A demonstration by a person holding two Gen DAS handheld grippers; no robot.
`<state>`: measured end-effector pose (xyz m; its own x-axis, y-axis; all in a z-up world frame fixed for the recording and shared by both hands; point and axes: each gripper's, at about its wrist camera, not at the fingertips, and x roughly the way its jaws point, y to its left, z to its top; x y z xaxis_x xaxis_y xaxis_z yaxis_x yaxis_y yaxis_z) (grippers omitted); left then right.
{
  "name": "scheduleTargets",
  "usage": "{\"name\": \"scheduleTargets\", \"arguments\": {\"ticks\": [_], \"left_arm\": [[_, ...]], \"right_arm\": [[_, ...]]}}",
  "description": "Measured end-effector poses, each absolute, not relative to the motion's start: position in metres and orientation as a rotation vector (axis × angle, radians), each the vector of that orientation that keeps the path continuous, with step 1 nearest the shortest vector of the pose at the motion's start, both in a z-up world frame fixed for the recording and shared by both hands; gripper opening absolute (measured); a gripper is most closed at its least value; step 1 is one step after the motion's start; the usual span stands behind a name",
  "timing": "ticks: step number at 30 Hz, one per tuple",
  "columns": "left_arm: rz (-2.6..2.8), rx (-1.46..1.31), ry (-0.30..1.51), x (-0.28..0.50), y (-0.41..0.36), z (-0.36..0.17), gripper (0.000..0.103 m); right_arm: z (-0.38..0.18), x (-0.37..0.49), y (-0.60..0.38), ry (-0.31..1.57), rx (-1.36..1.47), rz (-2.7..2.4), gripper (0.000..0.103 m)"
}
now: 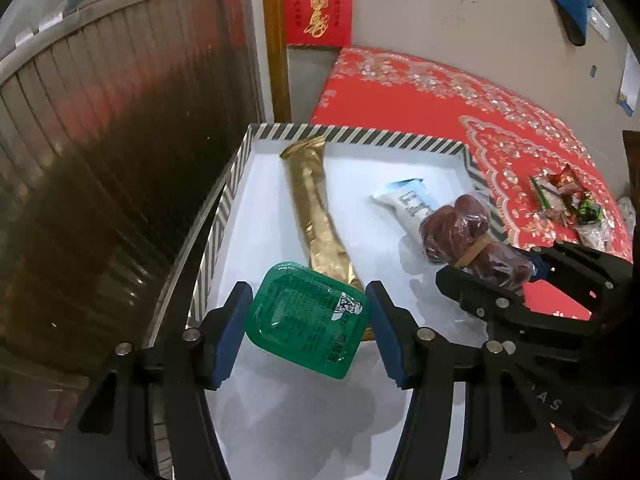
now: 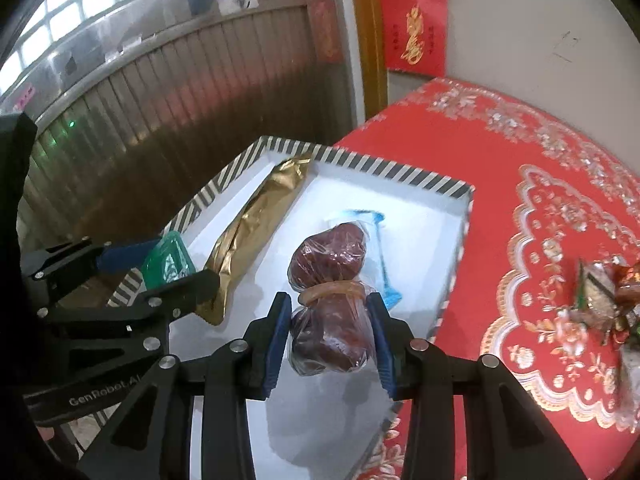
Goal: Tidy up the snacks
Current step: 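Place the green packet in the box while the right tool places the dates, then move both tools back over the remaining snack pile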
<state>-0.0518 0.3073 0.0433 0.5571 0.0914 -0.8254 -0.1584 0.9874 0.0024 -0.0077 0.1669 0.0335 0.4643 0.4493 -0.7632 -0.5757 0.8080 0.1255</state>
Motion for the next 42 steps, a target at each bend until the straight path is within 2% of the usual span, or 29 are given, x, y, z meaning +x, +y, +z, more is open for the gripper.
{"name": "scheduleTargets", "arguments": {"ticks": [10,14,19,23,42], "left_arm": [[0.182,-0.085,1.010,-0.051,0.307,0.031,0.058],[0.203,-0.072,1.004,-0.052,0.306,0.036,0.064],[0.201,-0.095,0.968,-0.056,0.303,0.051,0.072],[0.191,-0.089,0.958,-0.057,0.293,0.061,0.073],[0.004,-0.031,0.936,-0.030,0.162,0.085,0.073]], "right_arm": [[0.019,-0.008,0.172,0.922,-0.166,0.667,0.042],[0.028,-0.008,0.164,0.903,-0.134,0.665,0.052],[0.045,-0.016,0.147,0.860,-0.092,0.666,0.054],[0.056,-0.023,0.128,0.832,-0.068,0.660,0.057],[0.073,-0.036,-0.023,0.779,0.021,0.467,0.059]]}}
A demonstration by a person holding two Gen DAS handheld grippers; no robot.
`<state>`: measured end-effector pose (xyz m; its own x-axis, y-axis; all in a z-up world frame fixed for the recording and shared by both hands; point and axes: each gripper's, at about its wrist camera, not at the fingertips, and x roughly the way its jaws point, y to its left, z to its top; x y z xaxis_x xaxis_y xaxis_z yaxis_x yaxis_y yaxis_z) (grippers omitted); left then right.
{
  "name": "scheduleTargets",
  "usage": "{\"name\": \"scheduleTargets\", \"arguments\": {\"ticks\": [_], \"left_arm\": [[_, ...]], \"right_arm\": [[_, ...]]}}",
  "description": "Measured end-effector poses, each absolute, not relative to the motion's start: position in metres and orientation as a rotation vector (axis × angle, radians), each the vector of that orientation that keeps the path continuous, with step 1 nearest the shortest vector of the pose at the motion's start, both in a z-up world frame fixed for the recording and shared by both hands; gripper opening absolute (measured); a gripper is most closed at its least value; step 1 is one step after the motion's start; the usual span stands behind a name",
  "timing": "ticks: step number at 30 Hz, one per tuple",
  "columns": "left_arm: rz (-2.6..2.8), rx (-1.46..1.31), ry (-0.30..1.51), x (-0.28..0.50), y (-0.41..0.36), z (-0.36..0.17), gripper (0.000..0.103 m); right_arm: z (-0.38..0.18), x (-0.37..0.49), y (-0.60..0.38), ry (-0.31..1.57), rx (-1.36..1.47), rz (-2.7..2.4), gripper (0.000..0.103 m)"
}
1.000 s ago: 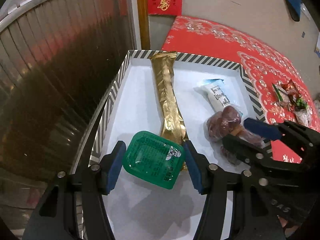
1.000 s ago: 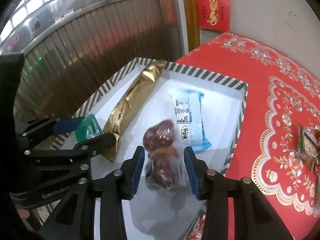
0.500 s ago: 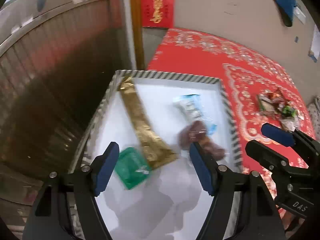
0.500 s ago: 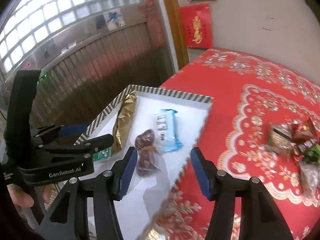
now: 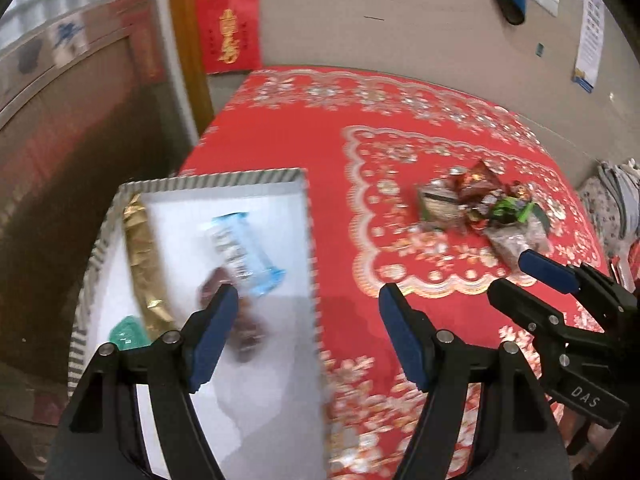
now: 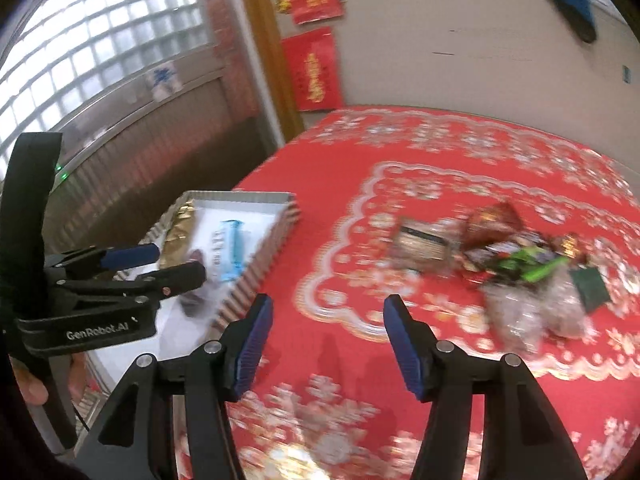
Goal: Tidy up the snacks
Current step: 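Move both tools back over the remaining snack pile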
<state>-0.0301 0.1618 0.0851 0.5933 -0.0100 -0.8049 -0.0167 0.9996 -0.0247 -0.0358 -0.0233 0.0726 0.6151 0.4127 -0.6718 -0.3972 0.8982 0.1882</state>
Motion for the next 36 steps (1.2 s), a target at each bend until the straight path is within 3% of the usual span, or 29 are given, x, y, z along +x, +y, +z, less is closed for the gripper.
{"name": "scheduleTargets", "arguments": {"ticks": [16,36], "left_arm": [[-0.088,0.002,1.036,0.042,0.059,0.063,0.073],[-0.122,0.012,1.150,0.117,0.029,0.011,0.072]], "right_arm": [[0.058,-0.031,-0.164,0.797,0.126,0.277,0.062],[0.048,0.002,-0.179,0.823,0.185,0.269,0.063]]}}
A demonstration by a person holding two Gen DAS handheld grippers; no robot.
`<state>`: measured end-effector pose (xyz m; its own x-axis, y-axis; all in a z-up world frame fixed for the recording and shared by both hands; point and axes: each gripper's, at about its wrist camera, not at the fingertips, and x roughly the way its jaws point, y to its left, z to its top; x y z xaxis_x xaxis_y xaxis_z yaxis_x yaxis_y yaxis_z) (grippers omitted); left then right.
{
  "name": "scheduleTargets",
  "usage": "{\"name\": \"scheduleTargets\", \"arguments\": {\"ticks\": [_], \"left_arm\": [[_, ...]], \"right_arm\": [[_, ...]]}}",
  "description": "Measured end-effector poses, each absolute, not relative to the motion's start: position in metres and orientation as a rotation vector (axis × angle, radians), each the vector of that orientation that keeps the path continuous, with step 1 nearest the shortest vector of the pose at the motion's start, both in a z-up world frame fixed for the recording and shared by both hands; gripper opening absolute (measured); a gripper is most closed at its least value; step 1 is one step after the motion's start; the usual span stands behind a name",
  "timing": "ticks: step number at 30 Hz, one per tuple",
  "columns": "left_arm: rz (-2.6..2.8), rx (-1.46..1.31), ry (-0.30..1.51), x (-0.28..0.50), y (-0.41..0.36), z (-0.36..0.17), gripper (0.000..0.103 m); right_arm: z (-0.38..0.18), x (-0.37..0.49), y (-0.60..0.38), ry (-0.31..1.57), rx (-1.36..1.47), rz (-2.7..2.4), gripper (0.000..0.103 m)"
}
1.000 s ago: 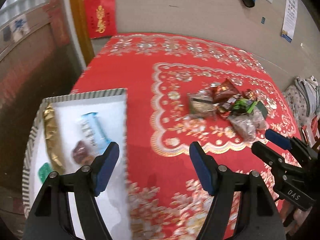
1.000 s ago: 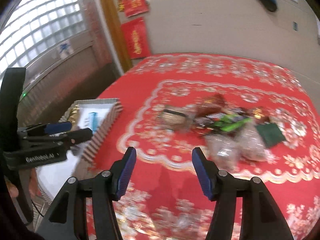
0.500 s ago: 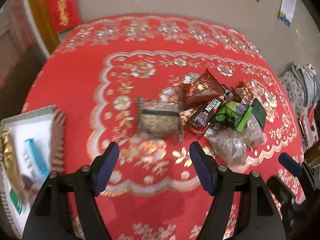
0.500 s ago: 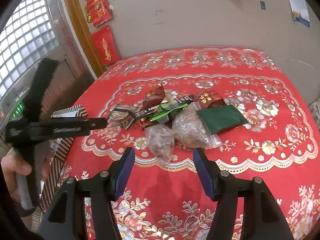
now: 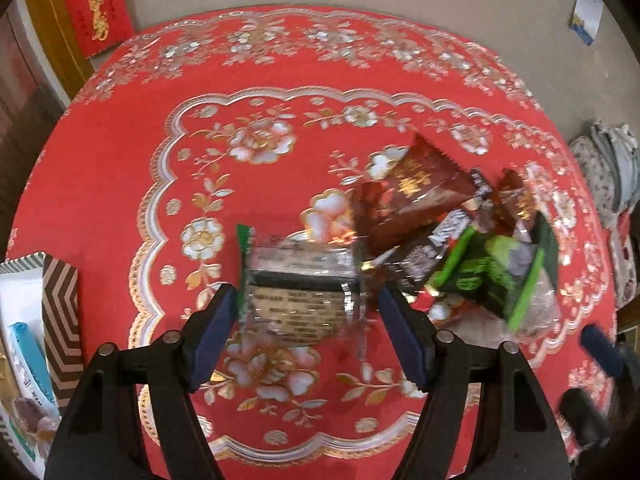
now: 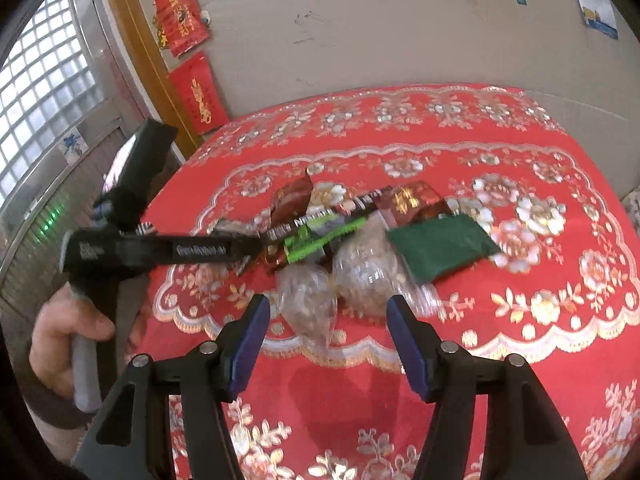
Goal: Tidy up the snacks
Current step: 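Move both tools back over the remaining snack pile, then grasp the clear-wrapped biscuit with the left tool while the right tool grasps a red-brown chocolate packet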
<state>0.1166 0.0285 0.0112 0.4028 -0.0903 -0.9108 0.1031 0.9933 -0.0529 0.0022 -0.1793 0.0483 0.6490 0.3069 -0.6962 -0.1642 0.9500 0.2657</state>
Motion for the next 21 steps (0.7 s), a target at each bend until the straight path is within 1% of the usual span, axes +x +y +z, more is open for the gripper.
{"name": "scheduleTargets", "arguments": {"ticks": [1,3,4,5,8,14,21], "left_arm": [[-0.125,0.012,1.143,0.117,0.030,0.011,0.071],[-0.129,0.010,1.126,0.115,0.033,0.011,0.064],[-0.121,0.010,1.124,0.115,0.035,0.012,0.056],[-0.112,0.011,1.125,0.114,0.037,0.012,0.053],[-0.111,0.019,1.125,0.110,0.043,0.013,0.052],[-0.117,0.029,1.142,0.099,0.051,0.015,0.051],[-0.167,0.033,1.133,0.085,0.052,0.022,0.049]], "right_arm": [[0.051,0.007,-0.177,0.819,0.183,0.271,0.063],[0.055,0.018,-0.174,0.814,0.186,0.271,0.063],[0.057,0.025,-0.171,0.811,0.191,0.273,0.063],[0.059,0.031,-0.170,0.809,0.195,0.273,0.063],[0.062,0.062,-0.160,0.818,0.211,0.271,0.067],[0.048,0.117,-0.134,0.886,0.201,0.253,0.066],[0.029,0.147,-0.105,0.935,0.006,0.264,0.067]]}}
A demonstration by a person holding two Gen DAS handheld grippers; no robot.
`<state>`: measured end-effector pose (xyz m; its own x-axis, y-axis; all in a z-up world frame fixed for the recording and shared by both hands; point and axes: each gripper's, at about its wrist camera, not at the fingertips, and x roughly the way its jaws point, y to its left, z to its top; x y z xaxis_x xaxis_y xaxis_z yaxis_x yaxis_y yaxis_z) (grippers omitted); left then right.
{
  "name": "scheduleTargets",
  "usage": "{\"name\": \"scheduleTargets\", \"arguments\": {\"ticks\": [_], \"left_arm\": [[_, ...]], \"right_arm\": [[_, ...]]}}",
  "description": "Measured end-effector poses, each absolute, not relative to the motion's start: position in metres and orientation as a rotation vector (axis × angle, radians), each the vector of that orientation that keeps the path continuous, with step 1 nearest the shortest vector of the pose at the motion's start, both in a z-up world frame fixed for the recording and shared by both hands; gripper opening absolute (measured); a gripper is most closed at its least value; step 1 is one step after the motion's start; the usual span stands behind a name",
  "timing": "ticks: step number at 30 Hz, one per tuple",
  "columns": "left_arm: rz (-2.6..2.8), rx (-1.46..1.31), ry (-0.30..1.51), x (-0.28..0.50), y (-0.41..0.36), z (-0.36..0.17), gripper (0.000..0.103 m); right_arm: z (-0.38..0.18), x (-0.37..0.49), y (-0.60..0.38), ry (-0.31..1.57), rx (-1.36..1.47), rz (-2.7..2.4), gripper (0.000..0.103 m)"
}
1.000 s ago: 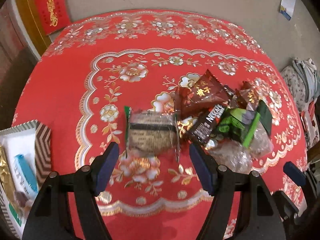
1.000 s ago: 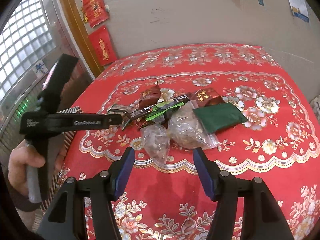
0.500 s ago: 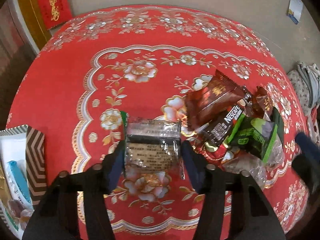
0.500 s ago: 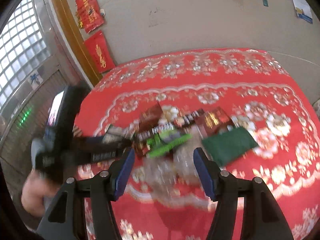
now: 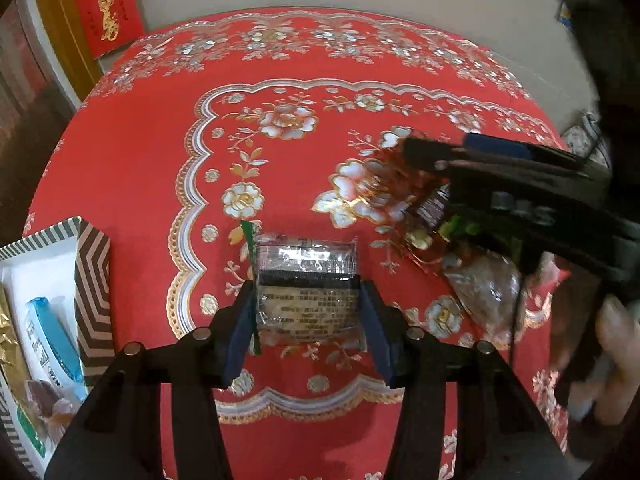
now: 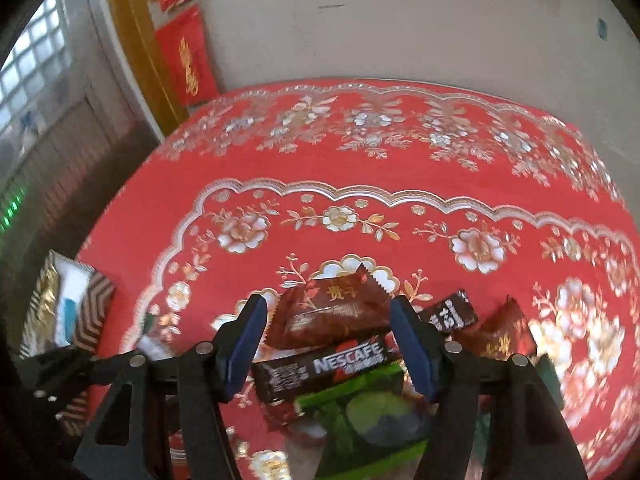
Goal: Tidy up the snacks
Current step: 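Grasp the clear-wrapped biscuit with the left tool while the right tool grasps a red-brown chocolate packet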
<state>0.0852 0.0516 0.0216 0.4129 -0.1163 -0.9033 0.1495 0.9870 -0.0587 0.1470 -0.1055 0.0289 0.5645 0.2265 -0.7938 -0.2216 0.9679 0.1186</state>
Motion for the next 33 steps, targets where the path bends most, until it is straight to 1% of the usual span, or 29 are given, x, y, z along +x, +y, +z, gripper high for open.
{"name": "scheduleTargets", "arguments": {"ticks": [4,6,8,11,12,15,16,17,18,21,23,25,26,27,30,33], "left_arm": [[-0.171,0.038,1.107,0.085,0.049,0.026,0.049],[-0.170,0.033,1.112,0.088,0.048,0.025,0.049],[-0.170,0.035,1.119,0.088,0.048,0.022,0.049],[-0.162,0.041,1.122,0.086,0.050,0.020,0.049],[-0.160,0.039,1.124,0.086,0.051,0.019,0.049],[-0.154,0.036,1.125,0.086,0.053,0.018,0.049],[-0.153,0.031,1.124,0.086,0.054,0.018,0.049],[-0.152,0.026,1.124,0.087,0.054,0.018,0.049],[-0.152,0.023,1.124,0.087,0.055,0.017,0.049],[-0.155,0.018,1.128,0.086,0.056,0.017,0.049],[-0.154,0.012,1.130,0.085,0.058,0.017,0.049],[-0.154,0.011,1.130,0.084,0.060,0.017,0.049],[-0.155,0.011,1.131,0.083,0.060,0.017,0.049],[-0.156,0.013,1.131,0.083,0.061,0.017,0.049],[-0.155,0.008,1.130,0.084,0.061,0.017,0.049],[-0.156,0.011,1.127,0.084,0.061,0.017,0.049]], "right_arm": [[0.023,0.148,-0.107,0.959,-0.020,0.257,0.067],[0.023,0.148,-0.114,0.958,0.047,0.260,0.071],[0.020,0.152,-0.115,0.977,0.076,0.257,0.071],[0.014,0.159,-0.105,0.987,0.046,0.256,0.073],[0.013,0.161,-0.103,0.981,0.048,0.253,0.069],[0.012,0.163,-0.097,0.975,0.056,0.272,0.062],[0.014,0.163,-0.095,0.959,0.052,0.271,0.056],[0.016,0.163,-0.095,0.943,0.052,0.270,0.035],[0.018,0.163,-0.093,0.932,0.048,0.275,0.033],[0.021,0.163,-0.088,0.944,0.006,0.281,0.034],[0.025,0.160,-0.086,0.946,-0.017,0.283,0.037],[0.029,0.158,-0.092,0.927,0.024,0.292,0.048],[0.030,0.158,-0.095,0.933,0.040,0.323,0.061],[0.031,0.157,-0.096,0.944,0.034,0.347,0.063],[0.031,0.152,-0.103,0.970,-0.010,0.313,0.063],[0.025,0.150,-0.116,1.025,0.091,0.348,0.063]]}}
